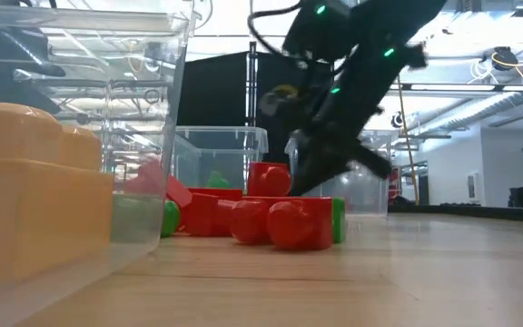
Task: Sort blocks
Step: Put the yellow game piece into the bottom transparent bin
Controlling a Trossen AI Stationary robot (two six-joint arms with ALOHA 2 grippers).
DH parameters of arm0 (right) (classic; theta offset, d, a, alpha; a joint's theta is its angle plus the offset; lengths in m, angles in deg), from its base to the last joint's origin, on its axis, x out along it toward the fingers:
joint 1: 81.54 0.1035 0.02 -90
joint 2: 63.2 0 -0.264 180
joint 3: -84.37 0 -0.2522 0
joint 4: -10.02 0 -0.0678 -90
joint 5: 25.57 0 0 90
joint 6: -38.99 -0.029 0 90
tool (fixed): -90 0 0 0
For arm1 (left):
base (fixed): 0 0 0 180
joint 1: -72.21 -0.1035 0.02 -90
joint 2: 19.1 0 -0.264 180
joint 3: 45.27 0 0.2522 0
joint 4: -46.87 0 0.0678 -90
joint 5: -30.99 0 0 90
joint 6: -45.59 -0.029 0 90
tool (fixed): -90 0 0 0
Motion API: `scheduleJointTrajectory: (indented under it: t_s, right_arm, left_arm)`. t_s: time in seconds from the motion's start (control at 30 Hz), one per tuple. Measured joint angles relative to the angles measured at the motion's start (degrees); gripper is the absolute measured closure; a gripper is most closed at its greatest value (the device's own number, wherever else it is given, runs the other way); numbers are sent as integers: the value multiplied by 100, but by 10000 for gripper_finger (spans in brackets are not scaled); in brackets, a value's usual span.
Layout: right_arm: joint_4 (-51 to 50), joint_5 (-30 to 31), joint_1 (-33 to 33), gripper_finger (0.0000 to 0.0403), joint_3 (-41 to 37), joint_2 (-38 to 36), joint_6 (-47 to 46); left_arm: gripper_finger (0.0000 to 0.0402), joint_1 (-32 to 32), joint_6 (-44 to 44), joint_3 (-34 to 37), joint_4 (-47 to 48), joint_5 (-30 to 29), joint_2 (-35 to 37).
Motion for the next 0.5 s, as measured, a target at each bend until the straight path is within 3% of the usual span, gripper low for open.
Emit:
scheduleJointTrajectory:
  t_s: [0.3,0.5]
  right_arm:
    - [-2820,-328,1113,403,-10,-709,-1856]
    - [-3183,-267,1504,402,-10,-1283,-1991]
  left_arm:
    - [191,2,-42,0,1,20,0]
    - [191,0,-169,0,1,19,0]
